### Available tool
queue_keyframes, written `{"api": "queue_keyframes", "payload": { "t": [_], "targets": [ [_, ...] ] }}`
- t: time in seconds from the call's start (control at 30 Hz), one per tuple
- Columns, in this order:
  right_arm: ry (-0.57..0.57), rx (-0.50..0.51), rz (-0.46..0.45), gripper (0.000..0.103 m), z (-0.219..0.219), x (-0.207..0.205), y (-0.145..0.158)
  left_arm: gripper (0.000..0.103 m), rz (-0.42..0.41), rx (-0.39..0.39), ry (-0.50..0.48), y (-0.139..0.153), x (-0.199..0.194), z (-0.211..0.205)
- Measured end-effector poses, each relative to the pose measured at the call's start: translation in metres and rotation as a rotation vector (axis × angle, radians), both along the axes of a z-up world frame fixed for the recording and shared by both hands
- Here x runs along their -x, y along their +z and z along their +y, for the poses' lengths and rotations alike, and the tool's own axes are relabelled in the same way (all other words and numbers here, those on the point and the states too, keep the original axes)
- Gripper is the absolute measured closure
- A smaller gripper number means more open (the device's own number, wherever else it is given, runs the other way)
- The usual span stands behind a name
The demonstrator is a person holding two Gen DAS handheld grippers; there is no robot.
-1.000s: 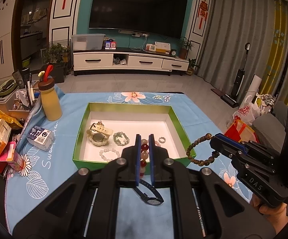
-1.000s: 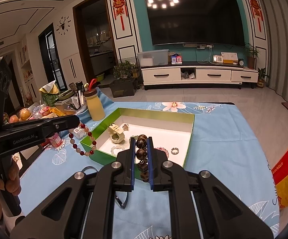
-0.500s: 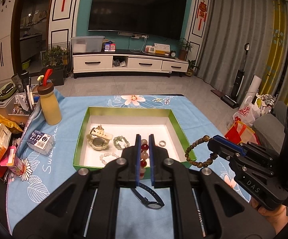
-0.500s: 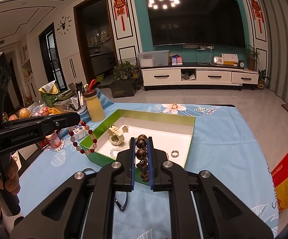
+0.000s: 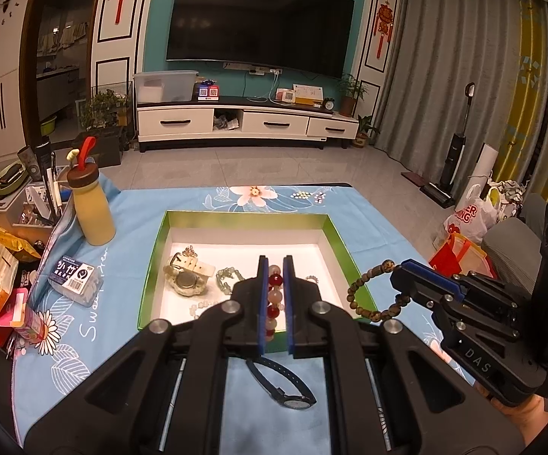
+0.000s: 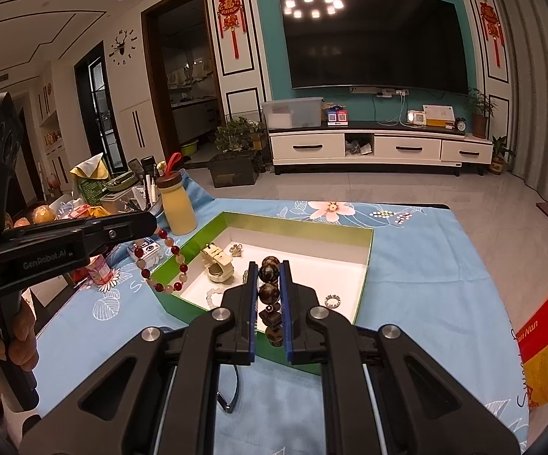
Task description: Organize jewelry
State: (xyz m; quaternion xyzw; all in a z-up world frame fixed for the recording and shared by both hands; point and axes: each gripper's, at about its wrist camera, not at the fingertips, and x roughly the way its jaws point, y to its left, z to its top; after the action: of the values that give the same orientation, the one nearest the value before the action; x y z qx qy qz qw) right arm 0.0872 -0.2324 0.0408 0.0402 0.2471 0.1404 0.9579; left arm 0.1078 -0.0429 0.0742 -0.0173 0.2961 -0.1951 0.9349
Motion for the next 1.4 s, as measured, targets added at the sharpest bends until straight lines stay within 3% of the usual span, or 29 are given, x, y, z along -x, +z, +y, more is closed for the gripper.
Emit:
{"api": "queue_keyframes", "payload": {
  "t": [1.4],
  "targets": [
    [-0.02, -0.007, 0.0, 0.092, -0.005, -0.022, -0.01, 0.096, -0.008, -0.024, -0.003, -0.002, -0.042, -0.008]
  ]
}}
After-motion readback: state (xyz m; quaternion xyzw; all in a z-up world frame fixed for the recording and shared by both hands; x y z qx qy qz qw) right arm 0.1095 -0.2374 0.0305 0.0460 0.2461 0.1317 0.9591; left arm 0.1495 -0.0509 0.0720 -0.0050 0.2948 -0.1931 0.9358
